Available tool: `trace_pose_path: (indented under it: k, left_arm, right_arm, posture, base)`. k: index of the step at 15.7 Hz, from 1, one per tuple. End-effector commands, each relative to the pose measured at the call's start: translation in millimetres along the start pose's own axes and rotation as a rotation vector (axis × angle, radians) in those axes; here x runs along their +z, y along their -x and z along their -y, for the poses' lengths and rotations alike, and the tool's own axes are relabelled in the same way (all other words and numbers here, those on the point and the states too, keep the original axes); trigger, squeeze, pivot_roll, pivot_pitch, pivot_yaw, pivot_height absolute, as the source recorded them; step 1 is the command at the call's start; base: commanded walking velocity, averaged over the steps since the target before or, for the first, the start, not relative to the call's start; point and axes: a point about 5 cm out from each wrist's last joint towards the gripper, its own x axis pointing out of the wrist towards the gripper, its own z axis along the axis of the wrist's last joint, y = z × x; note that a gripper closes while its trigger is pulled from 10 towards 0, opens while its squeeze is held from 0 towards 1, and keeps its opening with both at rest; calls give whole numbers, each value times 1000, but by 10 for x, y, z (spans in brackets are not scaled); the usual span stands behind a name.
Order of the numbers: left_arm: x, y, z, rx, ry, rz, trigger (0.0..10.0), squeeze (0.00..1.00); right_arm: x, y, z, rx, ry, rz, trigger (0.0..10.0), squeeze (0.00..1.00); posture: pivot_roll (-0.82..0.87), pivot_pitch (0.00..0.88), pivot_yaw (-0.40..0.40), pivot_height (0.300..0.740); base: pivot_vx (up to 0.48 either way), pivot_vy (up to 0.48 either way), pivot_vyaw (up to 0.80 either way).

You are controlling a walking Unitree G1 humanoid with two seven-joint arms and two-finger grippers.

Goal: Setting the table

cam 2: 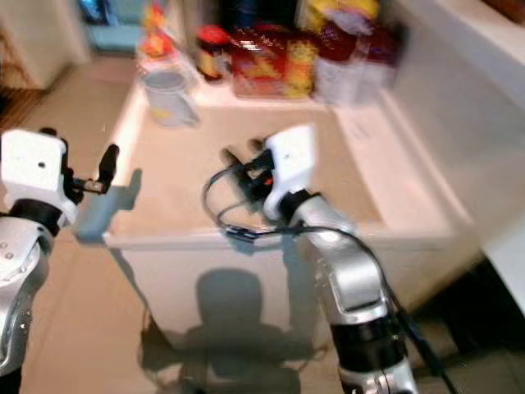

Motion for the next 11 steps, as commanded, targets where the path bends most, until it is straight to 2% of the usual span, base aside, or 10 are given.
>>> trace_pose_path:
  k: [1,2,3,4,6,8,9,10,11]
  left_arm:
    - [74,14,48,-20,-2,32,10000,0]
    - [79,15,52,-29,-7,32,10000,0]
    - [79,37,97,-70,15,30,10000,0]
    - [75,52,128,-98,21,24,10000,0]
    - [77,72,168,-139,20,35,10000,0]
    - [83,78,177,-155,21,38,10000,0]
    - [86,80,176,-161,20,38,10000,0]
    - [84,85,187,-173,19,36,10000,0]
    - [82,87,193,-179,19,35,10000,0]
  right_arm:
    - [26,64,92,-31,12,17,10000,0]
    - [47,72,133,-82,1,42,10000,0]
    - [72,91,215,-132,-85,69,10000,0]
    - [96,111,250,-133,-115,87,10000,0]
    - [115,162,259,-90,-119,100,10000,0]
    - [112,194,294,-101,-137,103,10000,0]
    - [117,197,327,-121,-149,107,10000,271]
    - [124,190,375,-150,-150,113,10000,1000]
    - [132,183,398,-164,-155,119,10000,1000]
  posture:
    - [126,6,-57,740]
    - [126,6,-57,740]
    - [133,0,-65,740]
    - [132,0,-63,740]
    - [132,0,-62,740]
    - [133,0,-62,740]
    - [133,0,-60,740]
    - [134,0,-60,740]
    - [135,0,-59,740]
  base:
    - [412,0,800]
    - [330,0,0]
    - [0,0,0]
    - [0,0,0]
    - [0,0,0]
    - [0,0,0]
    - [0,0,0]
    - [0,0,0]
    - [0,0,0]
